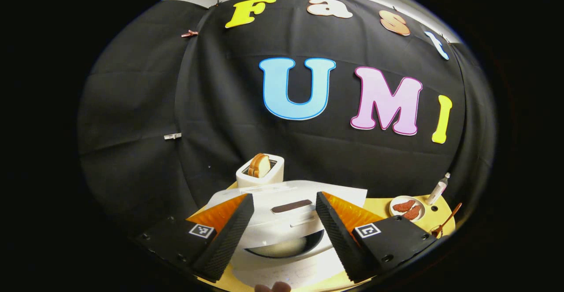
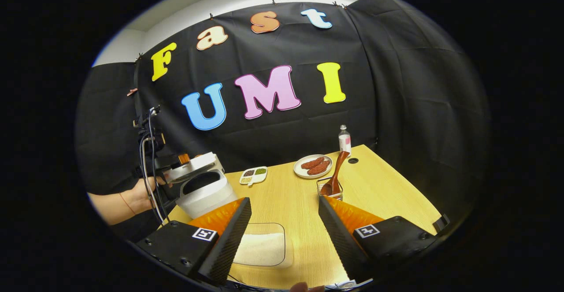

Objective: Close the left gripper, press the button to open the rice cooker; take a wooden spoon from the chopstick holder with the right hand, scoop a spoonful of rice and pour it into the rice cooker, then put the wooden spoon back into the chopstick holder.

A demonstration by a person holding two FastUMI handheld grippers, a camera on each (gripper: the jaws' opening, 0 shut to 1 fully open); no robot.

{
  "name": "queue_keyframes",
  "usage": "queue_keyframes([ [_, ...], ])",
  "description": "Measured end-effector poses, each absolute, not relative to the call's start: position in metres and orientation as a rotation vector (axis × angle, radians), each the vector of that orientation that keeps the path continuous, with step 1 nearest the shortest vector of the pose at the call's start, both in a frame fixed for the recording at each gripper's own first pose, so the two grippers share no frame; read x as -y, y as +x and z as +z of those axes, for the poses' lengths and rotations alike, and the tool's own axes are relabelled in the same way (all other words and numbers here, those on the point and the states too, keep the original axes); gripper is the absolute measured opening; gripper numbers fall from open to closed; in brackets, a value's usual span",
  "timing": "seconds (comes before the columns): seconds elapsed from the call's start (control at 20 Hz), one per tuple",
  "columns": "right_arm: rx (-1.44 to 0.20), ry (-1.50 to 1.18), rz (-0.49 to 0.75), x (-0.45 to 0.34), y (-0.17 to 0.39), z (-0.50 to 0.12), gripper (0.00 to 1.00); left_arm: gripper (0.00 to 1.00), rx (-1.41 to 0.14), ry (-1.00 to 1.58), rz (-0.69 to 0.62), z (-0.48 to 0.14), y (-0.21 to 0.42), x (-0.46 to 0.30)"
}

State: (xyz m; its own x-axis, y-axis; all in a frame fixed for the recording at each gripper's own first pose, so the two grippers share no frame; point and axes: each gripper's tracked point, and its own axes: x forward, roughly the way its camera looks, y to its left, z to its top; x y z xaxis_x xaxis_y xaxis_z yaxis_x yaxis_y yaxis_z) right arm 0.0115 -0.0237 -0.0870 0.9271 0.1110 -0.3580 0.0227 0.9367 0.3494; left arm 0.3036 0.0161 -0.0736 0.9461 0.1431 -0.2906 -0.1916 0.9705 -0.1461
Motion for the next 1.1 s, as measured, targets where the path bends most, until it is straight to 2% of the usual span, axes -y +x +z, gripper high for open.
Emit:
queue_keyframes([
  [0.65,-0.417,0.339,0.083,0.013,0.011,-0.09,0.98,1.0,-0.475,-0.088,0.206,-0.154,0.288,0.028],
  [0.85,-0.418,0.333,0.089,0.012,0.01,-0.09,0.98,1.0,-0.485,-0.089,0.207,-0.159,0.289,0.029],
  [1.1,-0.428,0.344,0.08,0.012,0.005,-0.095,0.98,1.0,-0.575,-0.164,0.214,-0.172,0.29,0.032],
])
